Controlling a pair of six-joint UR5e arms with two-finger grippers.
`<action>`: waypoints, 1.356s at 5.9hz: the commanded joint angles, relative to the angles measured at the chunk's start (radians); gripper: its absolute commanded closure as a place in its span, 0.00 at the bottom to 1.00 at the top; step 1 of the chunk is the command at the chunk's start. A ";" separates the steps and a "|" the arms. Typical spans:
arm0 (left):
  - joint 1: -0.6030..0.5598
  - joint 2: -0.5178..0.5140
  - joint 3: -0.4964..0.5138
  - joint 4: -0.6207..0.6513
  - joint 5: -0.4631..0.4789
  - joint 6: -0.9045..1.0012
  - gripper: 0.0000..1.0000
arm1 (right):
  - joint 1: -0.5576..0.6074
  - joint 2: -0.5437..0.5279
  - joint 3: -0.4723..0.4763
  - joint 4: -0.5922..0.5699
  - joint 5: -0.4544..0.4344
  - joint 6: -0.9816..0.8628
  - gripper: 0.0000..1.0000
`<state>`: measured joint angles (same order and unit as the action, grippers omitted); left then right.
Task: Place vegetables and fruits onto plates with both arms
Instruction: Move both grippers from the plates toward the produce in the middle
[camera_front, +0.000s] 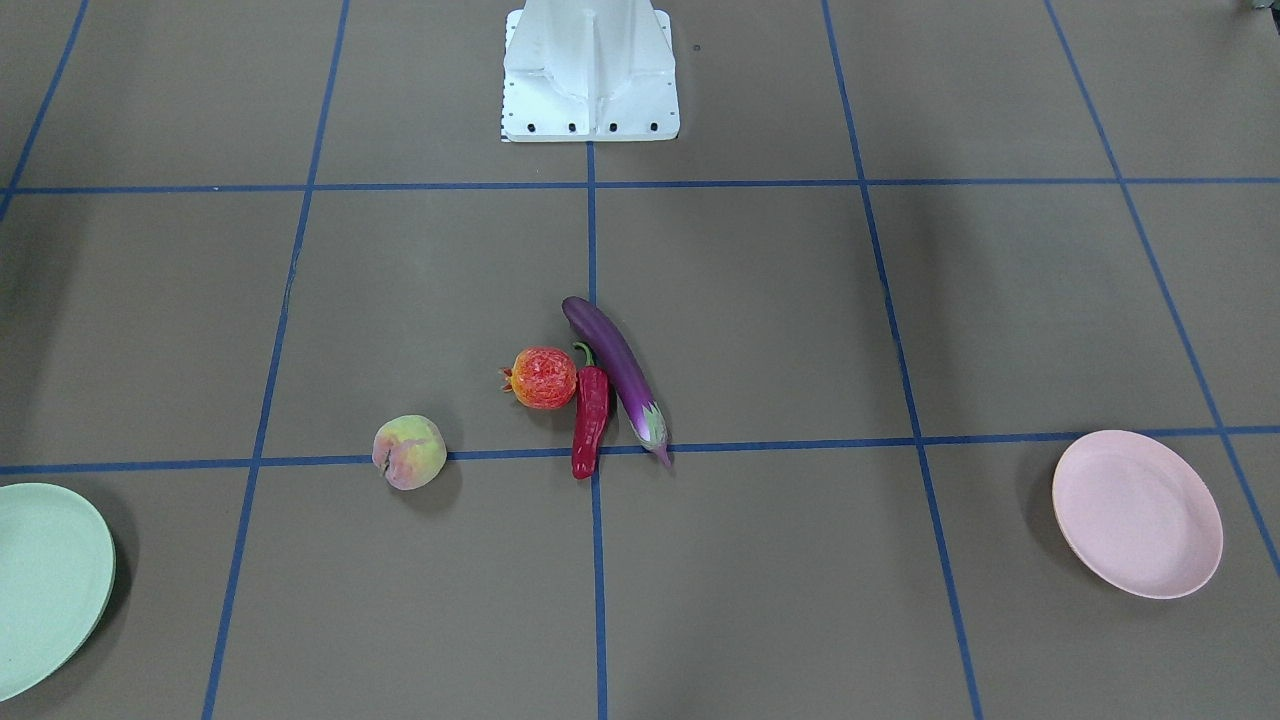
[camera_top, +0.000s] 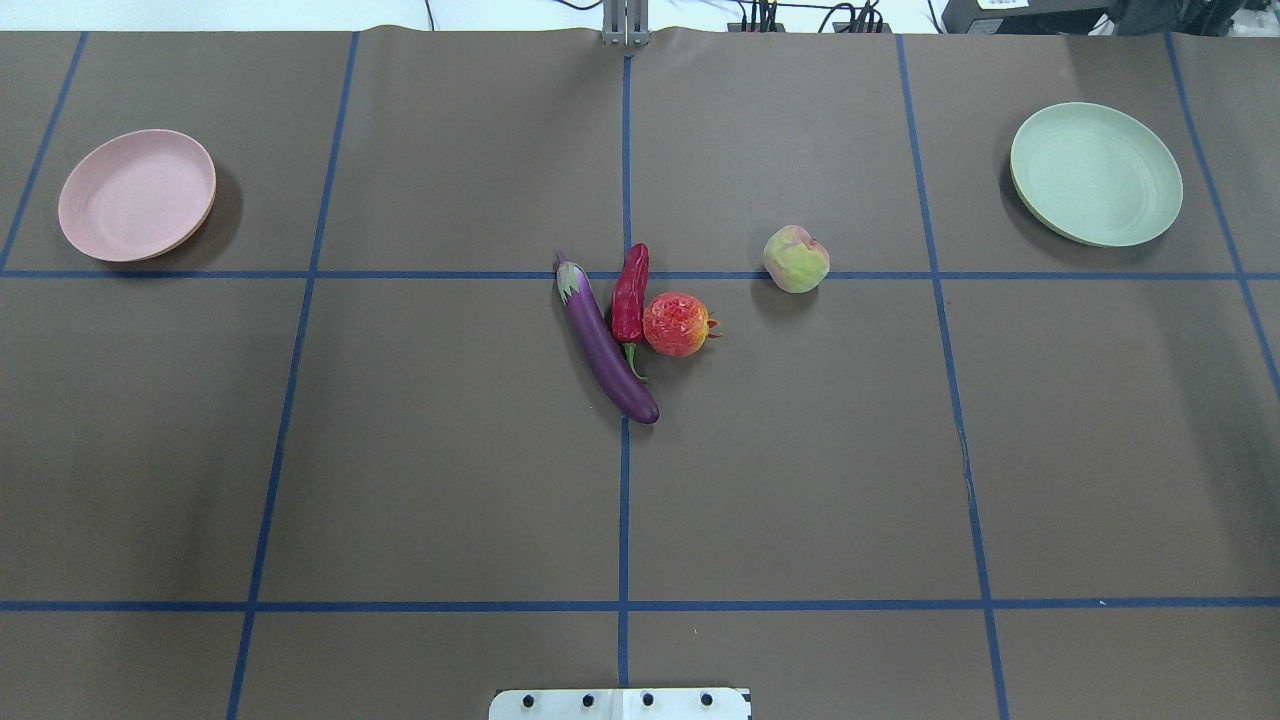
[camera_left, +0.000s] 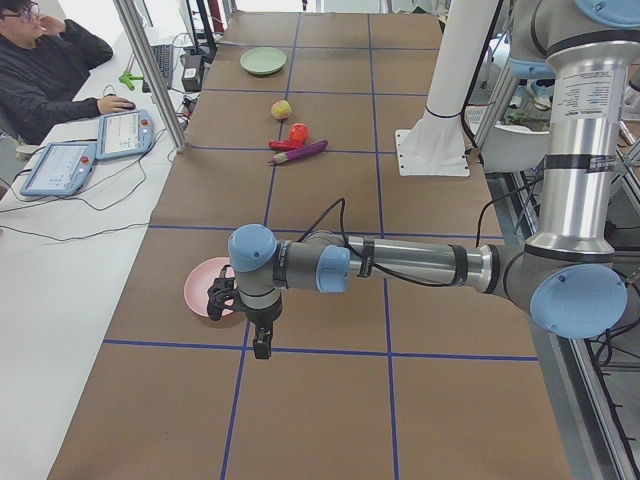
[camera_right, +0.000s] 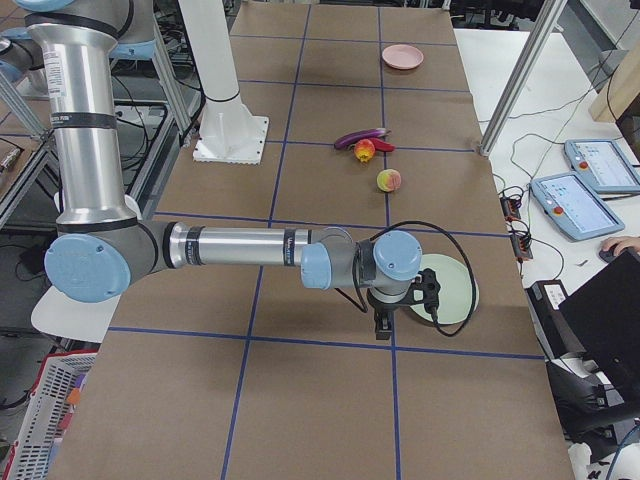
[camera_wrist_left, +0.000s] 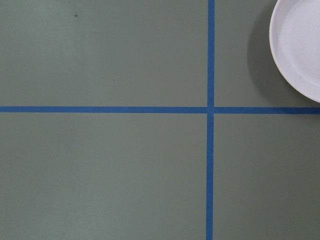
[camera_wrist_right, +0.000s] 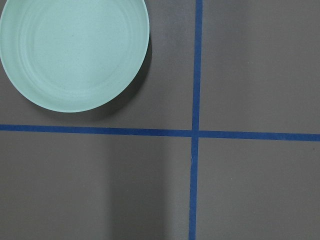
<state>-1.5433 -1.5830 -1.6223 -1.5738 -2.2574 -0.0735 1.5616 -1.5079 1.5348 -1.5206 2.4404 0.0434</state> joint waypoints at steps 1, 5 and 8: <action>0.000 0.000 0.002 -0.002 -0.001 0.003 0.00 | -0.002 0.001 0.002 0.000 -0.001 0.001 0.00; 0.018 -0.052 -0.030 -0.003 -0.002 -0.002 0.00 | -0.017 0.040 0.030 0.026 0.003 0.076 0.00; 0.025 -0.145 -0.031 0.000 -0.004 -0.005 0.00 | -0.127 0.158 0.018 0.052 0.020 0.239 0.00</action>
<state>-1.5199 -1.6851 -1.6556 -1.5759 -2.2596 -0.0752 1.4655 -1.3663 1.5596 -1.4847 2.4496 0.2664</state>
